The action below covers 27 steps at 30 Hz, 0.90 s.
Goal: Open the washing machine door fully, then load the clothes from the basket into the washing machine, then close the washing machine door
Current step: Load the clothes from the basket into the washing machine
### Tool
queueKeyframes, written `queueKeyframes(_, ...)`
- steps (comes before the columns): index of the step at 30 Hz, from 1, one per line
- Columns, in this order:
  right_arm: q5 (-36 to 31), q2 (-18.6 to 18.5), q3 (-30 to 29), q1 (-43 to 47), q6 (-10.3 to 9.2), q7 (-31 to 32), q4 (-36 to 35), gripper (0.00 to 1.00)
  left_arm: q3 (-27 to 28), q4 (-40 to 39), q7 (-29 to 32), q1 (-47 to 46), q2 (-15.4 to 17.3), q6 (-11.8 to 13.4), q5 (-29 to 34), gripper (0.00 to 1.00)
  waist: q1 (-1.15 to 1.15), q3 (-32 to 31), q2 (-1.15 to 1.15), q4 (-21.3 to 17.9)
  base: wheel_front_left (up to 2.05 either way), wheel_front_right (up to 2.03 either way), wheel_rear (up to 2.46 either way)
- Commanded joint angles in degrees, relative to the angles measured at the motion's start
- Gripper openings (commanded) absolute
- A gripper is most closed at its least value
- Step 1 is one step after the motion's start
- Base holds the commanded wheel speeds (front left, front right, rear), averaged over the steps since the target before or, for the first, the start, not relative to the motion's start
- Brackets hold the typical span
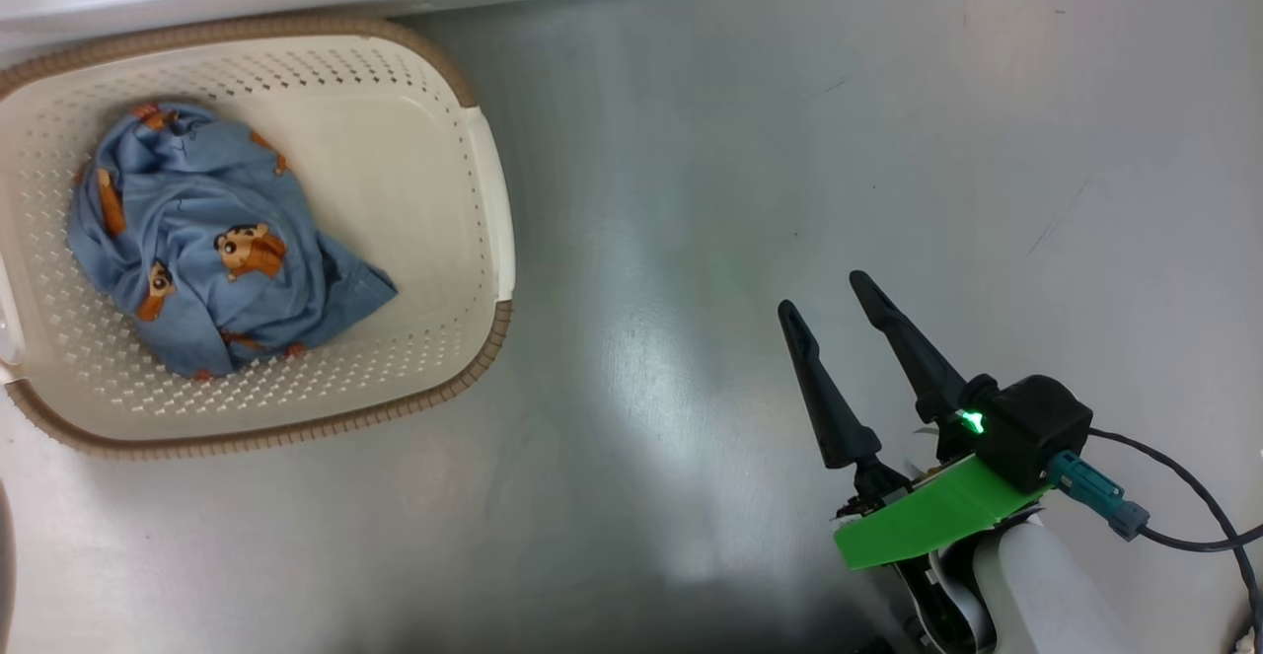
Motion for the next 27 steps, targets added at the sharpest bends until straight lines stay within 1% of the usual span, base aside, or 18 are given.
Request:
queueKeyframes(1,0.4,0.4,1.3,2.7,0.1,-0.3,-0.8,1.0,0.3,-0.4,0.4,-1.0,2.4,-0.1,-0.2,0.18,0.0,0.0,0.0,0.0,0.0,0.0,0.0)
queueKeyframes(2,0.5,0.4,1.3,2.7,0.1,-0.3,-0.7,1.0,0.4,0.9,0.9,-1.5,2.2,-0.3,-0.7,0.95,0.0,-0.1,0.0,0.0,0.0,0.0,0.0)
queueKeyframes(3,0.5,0.4,1.3,2.8,0.1,-0.3,-0.7,1.0,0.5,2.0,1.1,-2.0,2.0,-0.5,-1.0,1.0,0.0,-0.1,0.0,0.0,0.0,0.0,0.0)
queueKeyframes(9,0.8,0.4,1.2,2.6,0.1,-0.3,-0.6,1.0,0.2,7.2,2.8,-3.9,1.1,-0.9,-2.2,1.0,0.0,-0.2,0.0,-0.1,0.0,0.0,0.0)
queueKeyframes(15,0.9,0.4,0.8,2.0,0.1,-0.3,-0.7,1.0,-0.2,9.8,1.8,-4.6,0.5,-0.7,-2.5,1.0,0.0,-0.6,0.0,0.2,0.0,0.0,0.0)
queueKeyframes(21,0.4,0.4,0.1,1.0,0.1,-0.3,-0.5,1.0,-0.4,10.9,0.5,-4.0,-0.7,-0.9,-3.2,1.0,0.0,-1.6,0.0,1.0,0.0,0.0,0.0)
queueKeyframes(27,-0.2,0.4,-0.9,0.2,0.1,-0.3,-0.3,1.0,-0.1,10.1,-0.4,-1.6,-1.8,-0.8,-3.9,1.0,0.0,-3.5,0.0,2.4,0.0,0.0,0.0)
